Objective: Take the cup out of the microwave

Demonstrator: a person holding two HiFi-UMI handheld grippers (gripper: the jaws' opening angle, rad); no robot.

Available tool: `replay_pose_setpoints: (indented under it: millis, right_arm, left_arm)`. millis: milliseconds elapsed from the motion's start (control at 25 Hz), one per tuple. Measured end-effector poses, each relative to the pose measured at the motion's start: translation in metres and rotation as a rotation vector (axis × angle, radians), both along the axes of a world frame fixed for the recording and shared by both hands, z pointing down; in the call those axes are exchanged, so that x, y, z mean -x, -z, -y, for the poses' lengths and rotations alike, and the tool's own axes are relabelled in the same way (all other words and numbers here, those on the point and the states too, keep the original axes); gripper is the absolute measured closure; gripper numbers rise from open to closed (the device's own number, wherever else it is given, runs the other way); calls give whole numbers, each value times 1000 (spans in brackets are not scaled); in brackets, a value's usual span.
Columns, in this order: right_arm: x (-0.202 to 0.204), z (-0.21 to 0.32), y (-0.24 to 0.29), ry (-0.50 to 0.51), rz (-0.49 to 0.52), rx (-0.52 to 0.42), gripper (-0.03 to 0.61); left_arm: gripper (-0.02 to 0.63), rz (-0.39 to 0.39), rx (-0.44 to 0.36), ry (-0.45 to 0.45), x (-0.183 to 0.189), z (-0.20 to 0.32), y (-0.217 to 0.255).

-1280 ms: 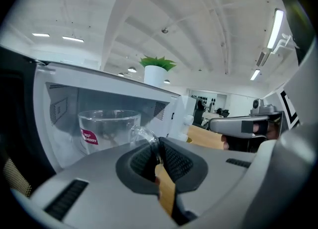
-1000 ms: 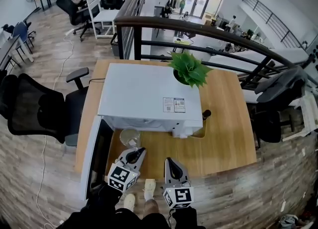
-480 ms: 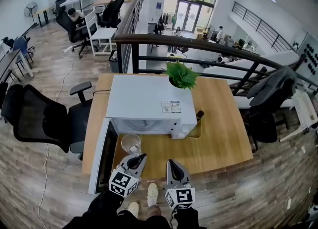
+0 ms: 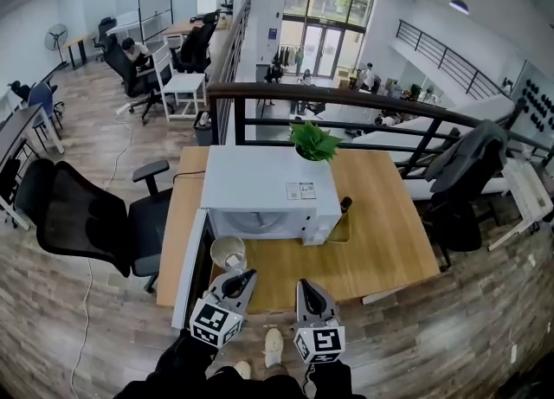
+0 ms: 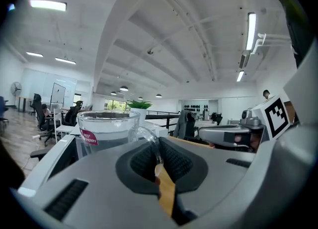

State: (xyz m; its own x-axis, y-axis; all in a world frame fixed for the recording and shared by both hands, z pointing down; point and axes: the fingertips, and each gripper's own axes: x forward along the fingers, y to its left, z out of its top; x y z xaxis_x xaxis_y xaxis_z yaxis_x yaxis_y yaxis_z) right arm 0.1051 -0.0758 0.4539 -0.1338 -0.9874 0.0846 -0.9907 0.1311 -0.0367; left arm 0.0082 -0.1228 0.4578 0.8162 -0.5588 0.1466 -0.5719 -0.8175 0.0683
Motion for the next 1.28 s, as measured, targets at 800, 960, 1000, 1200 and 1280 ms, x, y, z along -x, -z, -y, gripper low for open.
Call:
replay_pose_setpoints:
  millis: [800,960,1000,1200,1280]
  right_arm:
    - [42,-63,42,-13,-47,-95,563]
    - [47,-66,40,-18,-49,-96,563]
    - [47,-66,40,-21,-51,-97,563]
    - [48,-65,42,-30,-60,-98,565]
    - [49,-63,42,-30,-63,-97,565]
  left_arm:
    - [589,6,-96,0,67,-76,44]
    - [589,6,-92,-7,73,-80,40]
    - [589,5,-92,-9,74,-81,39]
    - [589,1,-95,-15,76,-78,42]
    - [589,1,-94,-15,77,-76,41]
